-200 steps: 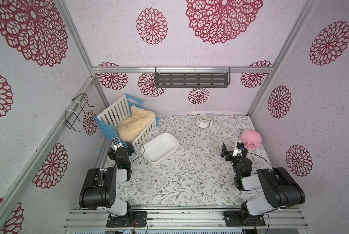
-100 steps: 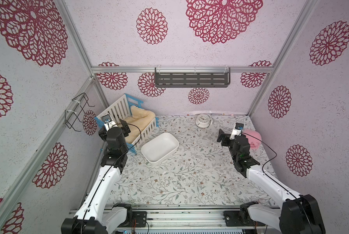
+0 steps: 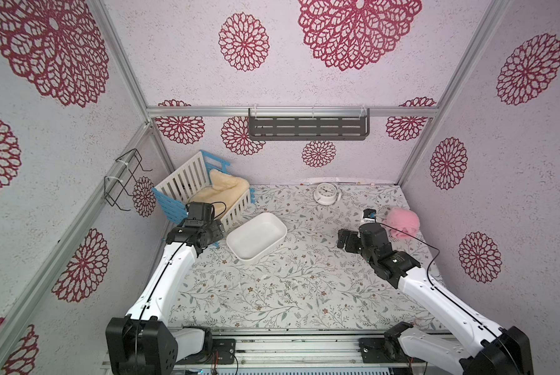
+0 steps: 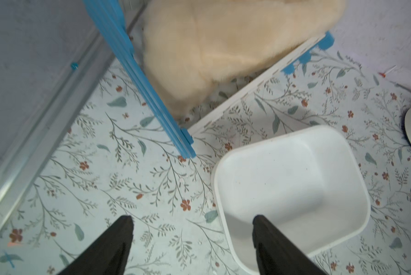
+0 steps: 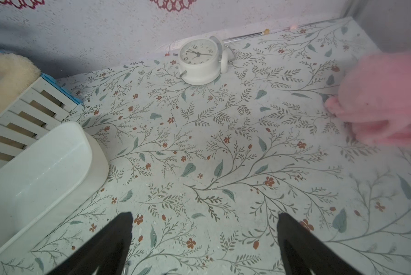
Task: Put the screws on the desktop into the storage box
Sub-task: Adjust the storage box at the center of the board.
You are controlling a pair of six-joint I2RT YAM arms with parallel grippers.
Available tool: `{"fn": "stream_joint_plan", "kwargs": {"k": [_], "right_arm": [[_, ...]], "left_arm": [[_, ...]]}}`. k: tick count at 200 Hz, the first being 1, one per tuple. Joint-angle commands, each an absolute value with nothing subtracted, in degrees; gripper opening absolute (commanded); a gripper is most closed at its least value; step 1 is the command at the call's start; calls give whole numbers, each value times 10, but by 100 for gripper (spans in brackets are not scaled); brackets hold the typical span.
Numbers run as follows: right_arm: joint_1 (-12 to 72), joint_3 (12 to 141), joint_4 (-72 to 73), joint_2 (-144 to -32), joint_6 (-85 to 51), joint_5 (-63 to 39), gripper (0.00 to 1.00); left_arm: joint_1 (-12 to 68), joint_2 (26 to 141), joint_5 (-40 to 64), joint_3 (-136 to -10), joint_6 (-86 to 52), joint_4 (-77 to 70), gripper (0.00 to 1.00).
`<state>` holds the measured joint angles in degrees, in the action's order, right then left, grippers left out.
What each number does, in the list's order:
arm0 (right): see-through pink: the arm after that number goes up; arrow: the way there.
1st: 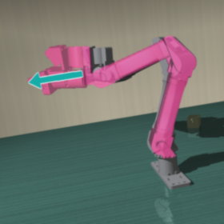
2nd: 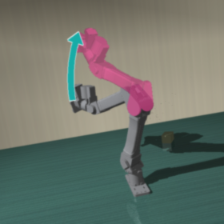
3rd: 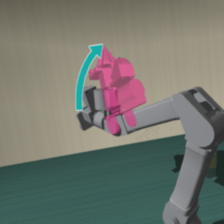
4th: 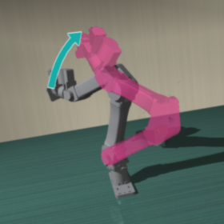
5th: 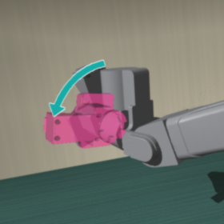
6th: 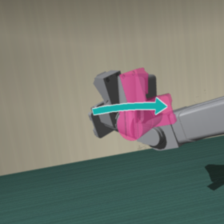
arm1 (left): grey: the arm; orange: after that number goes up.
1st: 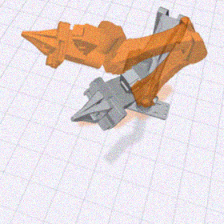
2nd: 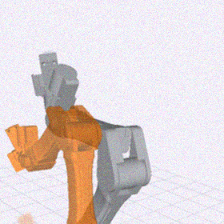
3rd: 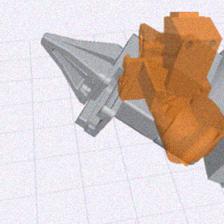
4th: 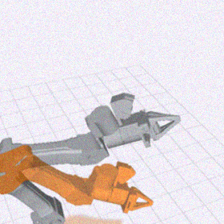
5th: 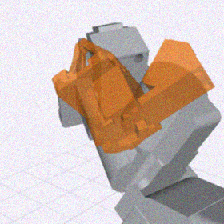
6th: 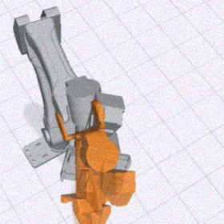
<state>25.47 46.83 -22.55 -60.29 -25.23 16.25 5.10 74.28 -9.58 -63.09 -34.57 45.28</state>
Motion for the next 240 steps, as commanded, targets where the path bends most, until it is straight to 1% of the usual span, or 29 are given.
{"fn": "stream_joint_plan", "kwargs": {"k": [1, 29, 56, 108, 141, 163, 194, 212, 240], "right_arm": [[255, 477, -277, -579, -265, 149, 99], [255, 484, -299, -562, -277, 149, 99], [255, 510, -318, -563, -283, 146, 99], [258, 540, -335, -580, -304, 138, 99], [263, 554, -346, -614, -308, 137, 99], [266, 560, -338, -635, -313, 134, 99], [270, 580, -338, -676, -310, 138, 99], [270, 589, -339, -691, -308, 142, 99], [270, 595, -338, -704, -312, 142, 99]], "left_arm": [[67, 753, -34, -634, -398, 494, 82], [81, 765, -9, -627, -425, 495, 80], [82, 774, -10, -616, -432, 500, 77], [84, 843, 0, -620, -423, 500, 71], [83, 897, 2, -639, -410, 491, 68], [84, 927, 3, -656, -402, 490, 63], [87, 954, -3, -655, -393, 475, 52], [87, 972, 3, -659, -383, 469, 49], [87, 991, 5, -660, -381, 458, 37]]}}
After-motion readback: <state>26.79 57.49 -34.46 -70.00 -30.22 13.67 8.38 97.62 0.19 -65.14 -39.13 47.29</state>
